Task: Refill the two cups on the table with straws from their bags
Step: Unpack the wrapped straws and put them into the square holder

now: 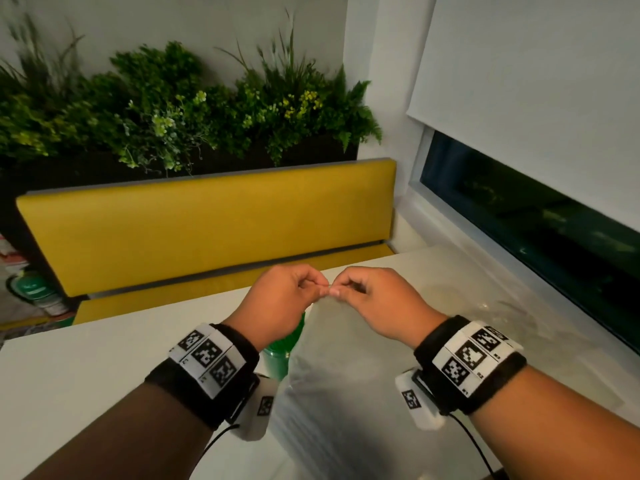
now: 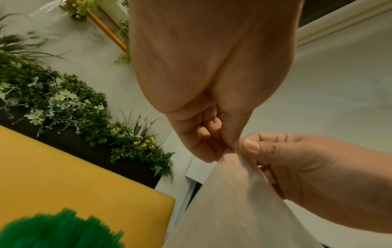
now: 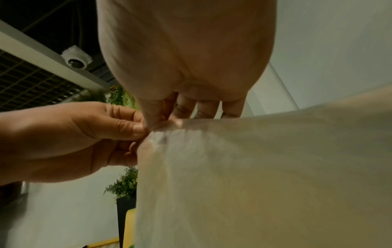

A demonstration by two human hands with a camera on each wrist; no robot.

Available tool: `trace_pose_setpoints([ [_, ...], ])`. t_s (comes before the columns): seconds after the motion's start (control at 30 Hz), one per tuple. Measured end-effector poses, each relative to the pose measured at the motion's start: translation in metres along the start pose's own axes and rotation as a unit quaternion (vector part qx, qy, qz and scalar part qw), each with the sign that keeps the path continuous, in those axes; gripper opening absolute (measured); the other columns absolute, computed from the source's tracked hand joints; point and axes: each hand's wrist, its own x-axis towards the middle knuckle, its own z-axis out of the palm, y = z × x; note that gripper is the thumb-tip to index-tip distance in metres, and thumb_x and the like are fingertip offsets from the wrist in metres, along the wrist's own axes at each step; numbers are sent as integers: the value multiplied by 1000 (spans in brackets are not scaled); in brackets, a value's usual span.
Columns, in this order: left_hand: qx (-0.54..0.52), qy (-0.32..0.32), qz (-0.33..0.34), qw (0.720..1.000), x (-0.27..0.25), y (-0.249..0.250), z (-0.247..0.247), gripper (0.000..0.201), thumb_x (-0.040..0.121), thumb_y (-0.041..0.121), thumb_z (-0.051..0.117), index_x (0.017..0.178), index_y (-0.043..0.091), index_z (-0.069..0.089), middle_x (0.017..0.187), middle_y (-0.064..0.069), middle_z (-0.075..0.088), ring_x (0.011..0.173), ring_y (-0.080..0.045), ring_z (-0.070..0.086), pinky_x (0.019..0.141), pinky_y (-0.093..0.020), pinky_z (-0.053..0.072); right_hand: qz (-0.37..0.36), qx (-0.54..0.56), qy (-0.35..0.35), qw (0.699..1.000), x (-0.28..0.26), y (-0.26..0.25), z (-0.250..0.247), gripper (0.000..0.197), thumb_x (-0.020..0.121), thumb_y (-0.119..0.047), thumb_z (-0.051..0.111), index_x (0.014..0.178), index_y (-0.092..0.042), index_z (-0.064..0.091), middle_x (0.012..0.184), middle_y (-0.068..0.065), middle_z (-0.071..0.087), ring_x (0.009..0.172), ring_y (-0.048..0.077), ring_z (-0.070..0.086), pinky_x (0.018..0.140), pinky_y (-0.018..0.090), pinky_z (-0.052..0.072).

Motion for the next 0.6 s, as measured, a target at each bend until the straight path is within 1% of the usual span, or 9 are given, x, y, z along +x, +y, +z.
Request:
trace_pose_setpoints([
  [0.17,23,73,-44,996,-2,-21,-41,12,94,26,67,83,28,69,77,4,72,73,-17,67,68,-33,52,45,-122,-6,991,-33,34,-39,16,95,-47,52,95,-36,64,85,-16,66,81,6,62,75,36,55],
  [0.27,14,124,-64,990,-8,-43,-71,11,94,26,67,83,27,68,75,2,72,72,-19,66,65,-34,50,91,-139,27,986,-71,67,-69,11,93,-44,56,84,-39,62,81,-19,67,80,5,64,74,35,55],
  [0.33,14,120,-66,991,-14,-50,-75,11,94,28,66,84,27,68,76,2,73,72,-18,66,64,-33,50,113,-132,21,985,-90,76,-79,10,92,-40,60,83,-41,64,81,-21,68,78,0,63,76,36,56],
  [0.4,15,104,-55,993,-19,-47,-71,11,96,29,64,85,28,68,77,2,72,76,-19,67,72,-37,53,122,-133,10,984,-97,78,-82,7,91,-41,61,85,-42,64,85,-23,69,82,0,64,79,36,57],
  [0.43,16,98,-48,994,-21,-44,-68,11,96,29,63,85,28,67,78,2,71,78,-19,67,75,-39,53,121,-138,7,983,-97,76,-81,4,91,-44,60,89,-44,64,94,-26,68,89,0,64,85,35,56],
  [0.47,14,91,-38,995,-23,-39,-65,11,97,29,63,86,29,66,79,2,71,80,-19,67,77,-39,53,114,-141,5,983,-95,71,-80,9,90,-47,60,99,-46,63,108,-29,63,100,0,61,93,32,52],
  [0.5,10,82,-28,996,-24,-34,-63,11,97,28,63,87,29,66,80,2,71,81,-18,67,78,-38,54,98,-141,2,985,-89,66,-77,24,91,-50,58,114,-46,59,121,-30,54,112,-1,54,100,29,46],
  [0.53,5,68,-15,998,-26,-30,-62,10,96,27,63,87,29,67,81,2,71,83,-17,67,78,-36,54,84,-140,-5,987,-82,58,-73,39,92,-52,55,129,-45,52,128,-30,45,119,-2,46,104,27,40],
  [0.6,-8,42,12,999,-30,-24,-60,11,96,26,63,88,31,67,82,4,70,83,-15,67,79,-33,55,71,-139,-43,987,-64,39,-63,45,95,-53,49,139,-43,46,129,-29,43,122,-2,43,108,28,37],
])
